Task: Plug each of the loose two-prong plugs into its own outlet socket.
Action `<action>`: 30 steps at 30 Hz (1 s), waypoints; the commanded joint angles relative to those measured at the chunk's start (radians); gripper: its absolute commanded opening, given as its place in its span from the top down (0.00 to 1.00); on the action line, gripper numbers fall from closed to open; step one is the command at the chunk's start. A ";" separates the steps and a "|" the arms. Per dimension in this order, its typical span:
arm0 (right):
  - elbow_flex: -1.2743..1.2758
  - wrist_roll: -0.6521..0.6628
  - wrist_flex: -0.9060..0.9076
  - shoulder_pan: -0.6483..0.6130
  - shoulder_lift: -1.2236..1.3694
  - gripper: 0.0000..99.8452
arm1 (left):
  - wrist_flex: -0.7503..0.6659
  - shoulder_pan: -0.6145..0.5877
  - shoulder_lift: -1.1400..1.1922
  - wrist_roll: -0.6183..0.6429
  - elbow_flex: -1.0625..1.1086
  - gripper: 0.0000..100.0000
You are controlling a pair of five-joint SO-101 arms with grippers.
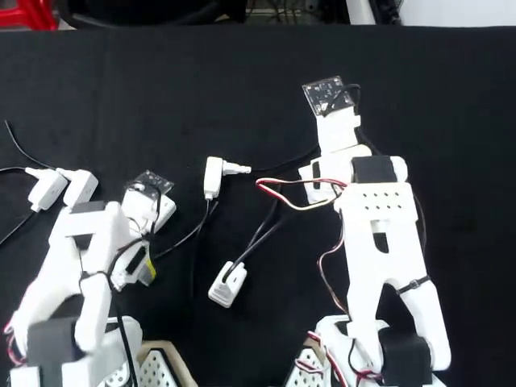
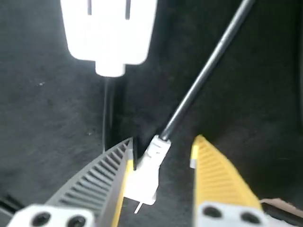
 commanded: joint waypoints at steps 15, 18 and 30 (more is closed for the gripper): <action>-0.007 0.009 -0.032 -0.011 -0.002 0.99 | 0.098 0.148 -0.370 0.245 0.062 0.97; -0.005 0.009 -0.048 -0.011 -0.002 0.99 | 0.235 0.156 -0.578 0.249 0.042 0.97; -0.012 0.008 -0.040 -0.011 -0.008 0.99 | 0.361 0.326 -0.664 0.443 -0.263 0.97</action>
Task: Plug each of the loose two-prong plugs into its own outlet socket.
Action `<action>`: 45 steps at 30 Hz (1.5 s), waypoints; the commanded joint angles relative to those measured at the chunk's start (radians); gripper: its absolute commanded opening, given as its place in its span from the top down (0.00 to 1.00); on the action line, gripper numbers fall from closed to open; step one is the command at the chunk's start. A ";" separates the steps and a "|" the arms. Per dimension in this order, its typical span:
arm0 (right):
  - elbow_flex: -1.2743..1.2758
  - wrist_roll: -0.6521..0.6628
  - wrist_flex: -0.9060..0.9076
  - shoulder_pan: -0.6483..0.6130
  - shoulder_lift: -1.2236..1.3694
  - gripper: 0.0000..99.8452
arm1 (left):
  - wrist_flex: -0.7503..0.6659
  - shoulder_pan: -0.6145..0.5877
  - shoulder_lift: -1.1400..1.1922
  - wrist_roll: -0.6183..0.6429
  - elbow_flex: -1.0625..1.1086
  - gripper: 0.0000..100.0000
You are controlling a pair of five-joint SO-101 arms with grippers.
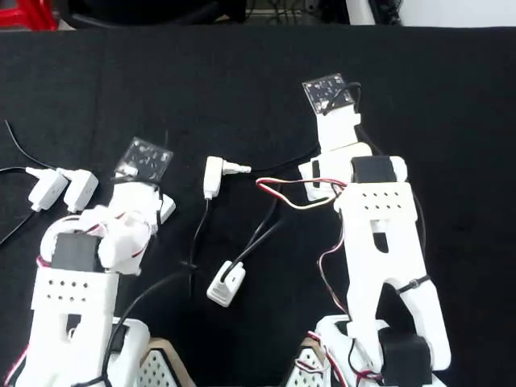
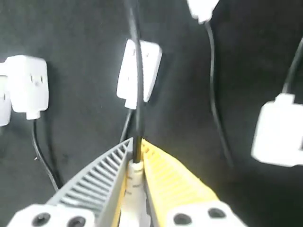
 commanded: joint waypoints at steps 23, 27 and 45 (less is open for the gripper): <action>-0.102 0.471 0.316 0.215 -0.002 0.98 | -0.792 0.475 0.044 0.677 0.285 0.97; -0.027 0.535 0.276 0.255 -0.002 0.98 | -0.907 0.481 0.147 0.703 0.302 0.97; 0.088 0.488 0.198 0.169 -0.007 0.98 | -0.802 0.441 0.624 0.971 0.008 0.75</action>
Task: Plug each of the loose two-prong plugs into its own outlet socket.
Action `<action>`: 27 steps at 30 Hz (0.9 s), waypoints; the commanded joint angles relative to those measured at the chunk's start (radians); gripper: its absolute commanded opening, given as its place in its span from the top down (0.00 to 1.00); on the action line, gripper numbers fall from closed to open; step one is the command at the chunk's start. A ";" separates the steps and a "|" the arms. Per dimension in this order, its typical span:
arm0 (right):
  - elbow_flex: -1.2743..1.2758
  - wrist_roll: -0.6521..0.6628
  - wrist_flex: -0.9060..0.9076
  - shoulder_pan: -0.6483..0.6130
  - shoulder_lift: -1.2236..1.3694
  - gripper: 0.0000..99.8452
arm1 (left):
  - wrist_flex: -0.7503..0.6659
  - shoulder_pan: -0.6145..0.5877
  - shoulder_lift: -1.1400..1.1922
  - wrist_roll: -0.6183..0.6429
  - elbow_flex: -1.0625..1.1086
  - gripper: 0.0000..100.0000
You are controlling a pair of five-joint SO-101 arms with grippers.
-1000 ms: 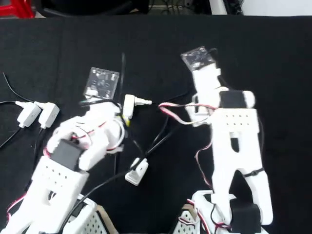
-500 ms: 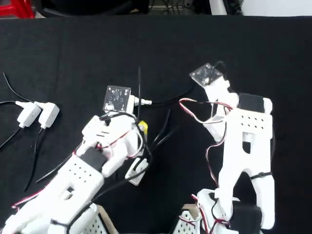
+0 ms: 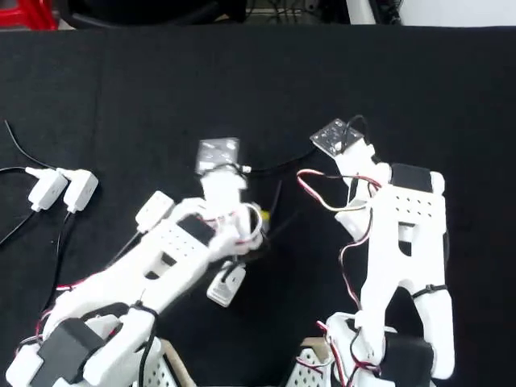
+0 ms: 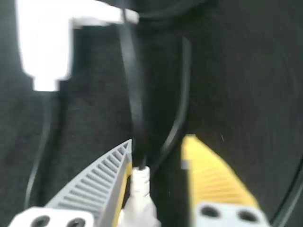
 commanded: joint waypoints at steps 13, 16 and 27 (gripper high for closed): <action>-0.076 -0.535 -0.083 -0.534 -0.010 0.98 | 0.497 -0.627 -0.549 -0.204 -0.142 0.75; -0.082 -0.603 -0.127 -0.649 -0.004 0.96 | 0.555 -0.742 -0.591 -0.384 -0.074 0.75; -0.007 -0.695 -0.301 -0.729 0.139 0.90 | 0.539 -0.912 -0.600 -0.752 0.196 0.75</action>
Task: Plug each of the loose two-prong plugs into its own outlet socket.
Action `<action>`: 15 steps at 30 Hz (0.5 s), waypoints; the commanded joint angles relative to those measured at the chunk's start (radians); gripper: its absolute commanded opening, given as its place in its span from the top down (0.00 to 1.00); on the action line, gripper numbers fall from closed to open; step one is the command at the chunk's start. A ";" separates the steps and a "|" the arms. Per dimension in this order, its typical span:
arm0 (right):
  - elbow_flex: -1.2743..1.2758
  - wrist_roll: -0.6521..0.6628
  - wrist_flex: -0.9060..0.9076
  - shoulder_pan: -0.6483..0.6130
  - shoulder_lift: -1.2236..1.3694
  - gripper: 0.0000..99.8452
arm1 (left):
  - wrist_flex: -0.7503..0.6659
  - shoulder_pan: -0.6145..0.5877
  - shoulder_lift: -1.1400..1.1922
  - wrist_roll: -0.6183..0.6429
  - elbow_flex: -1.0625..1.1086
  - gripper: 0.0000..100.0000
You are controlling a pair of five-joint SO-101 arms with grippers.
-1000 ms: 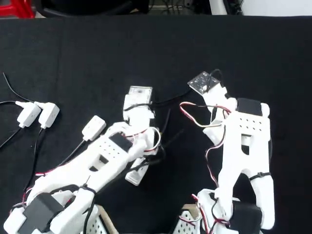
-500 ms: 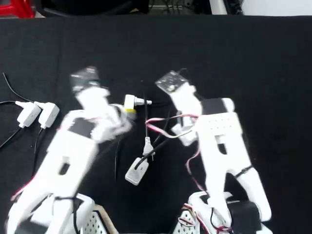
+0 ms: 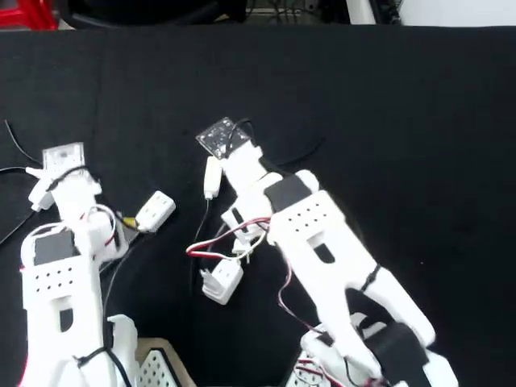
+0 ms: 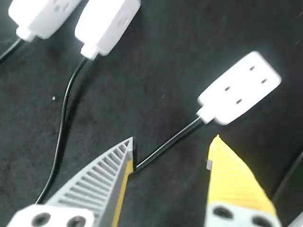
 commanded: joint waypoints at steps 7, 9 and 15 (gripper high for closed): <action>-0.104 -0.152 -0.078 -0.081 0.332 0.90 | -0.212 -0.074 -0.095 -0.034 0.185 0.75; -0.142 -0.164 -0.051 -0.081 0.384 0.90 | -0.253 -0.074 -0.107 -0.035 0.225 0.75; -0.182 -0.169 -0.031 -0.060 0.469 0.90 | -0.264 -0.074 -0.137 -0.037 0.248 0.75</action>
